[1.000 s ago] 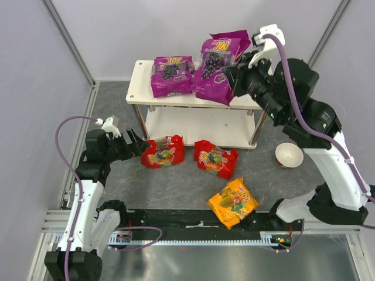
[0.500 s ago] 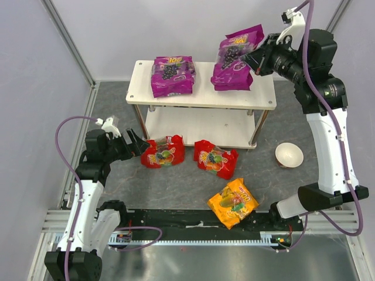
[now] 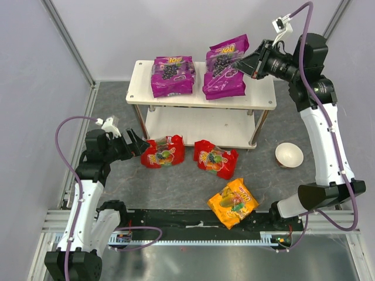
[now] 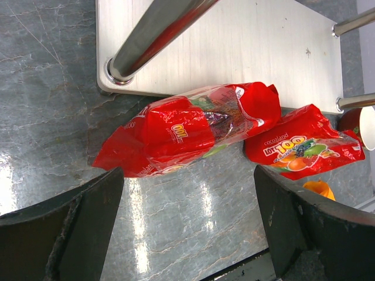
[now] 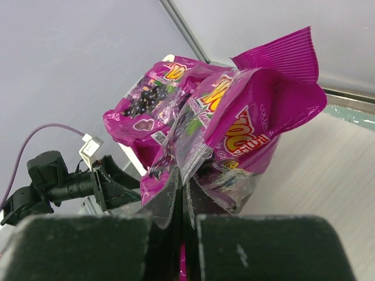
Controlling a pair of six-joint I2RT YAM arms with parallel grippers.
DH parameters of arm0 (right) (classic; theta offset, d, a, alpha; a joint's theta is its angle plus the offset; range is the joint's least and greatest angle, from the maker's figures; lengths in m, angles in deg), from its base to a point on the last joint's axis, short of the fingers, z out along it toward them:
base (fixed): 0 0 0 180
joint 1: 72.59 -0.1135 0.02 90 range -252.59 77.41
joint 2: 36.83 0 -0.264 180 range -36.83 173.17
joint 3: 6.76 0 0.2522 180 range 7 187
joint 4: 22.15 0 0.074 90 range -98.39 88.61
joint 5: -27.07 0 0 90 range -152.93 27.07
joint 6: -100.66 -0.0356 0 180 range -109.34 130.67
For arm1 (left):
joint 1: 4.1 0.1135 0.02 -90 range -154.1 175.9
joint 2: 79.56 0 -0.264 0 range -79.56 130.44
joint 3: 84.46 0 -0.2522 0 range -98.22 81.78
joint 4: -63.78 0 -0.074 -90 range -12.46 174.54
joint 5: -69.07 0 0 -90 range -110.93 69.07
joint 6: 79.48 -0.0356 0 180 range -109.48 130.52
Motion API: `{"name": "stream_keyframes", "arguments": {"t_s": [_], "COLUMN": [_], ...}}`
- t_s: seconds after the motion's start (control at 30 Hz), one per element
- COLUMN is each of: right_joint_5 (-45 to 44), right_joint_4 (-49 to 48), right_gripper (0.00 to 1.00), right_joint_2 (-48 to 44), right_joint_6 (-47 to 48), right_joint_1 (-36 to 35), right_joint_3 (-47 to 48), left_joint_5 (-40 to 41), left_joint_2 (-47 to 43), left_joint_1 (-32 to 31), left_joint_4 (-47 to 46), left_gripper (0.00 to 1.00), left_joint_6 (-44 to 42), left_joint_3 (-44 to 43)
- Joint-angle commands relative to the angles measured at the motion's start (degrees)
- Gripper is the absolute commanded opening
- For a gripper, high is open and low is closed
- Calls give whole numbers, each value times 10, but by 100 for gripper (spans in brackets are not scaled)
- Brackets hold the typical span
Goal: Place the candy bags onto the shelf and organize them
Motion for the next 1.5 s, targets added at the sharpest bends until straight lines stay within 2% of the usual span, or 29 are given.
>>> {"name": "stream_keyframes", "arguments": {"t_s": [0.0, 0.5, 0.63, 0.67, 0.73, 0.87, 0.9, 1.0, 1.23, 1.47], "right_joint_5": [28, 36, 51, 52, 56, 58, 58, 51, 15, -78], "right_joint_4": [-90, -115, -118, -119, -117, -118, -118, -118, -105, -77], "right_gripper": [0, 0, 4, 6, 23, 39, 47, 57, 63, 65], "right_joint_2": [-11, 17, 26, 29, 31, 31, 29, 21, -7, -46], "right_joint_6": [-19, -19, -15, -14, -14, -12, -12, -9, -9, -2], "right_joint_1": [6, 21, 29, 31, 35, 41, 45, 56, 73, 73], "right_joint_3": [-5, -57, -64, -65, -68, -74, -74, -75, -88, -106], "left_joint_5": [-13, -12, -13, -13, -13, -13, -13, -13, -15, -17], "left_joint_2": [-1, -4, -4, -4, -4, -4, -4, -4, -3, 0], "left_joint_1": [-1, -2, -2, -2, -1, -1, -1, -2, -2, -2], "left_joint_4": [-19, -21, -21, -21, -21, -21, -21, -20, -21, -21], "left_gripper": [99, 99, 99, 99, 99, 99, 99, 99, 99, 99], "left_joint_6": [-2, -2, -3, -2, -2, -2, -2, -3, -3, -4], "left_joint_3": [-1, 0, 0, 0, 0, 0, -1, 0, -1, 0]}}
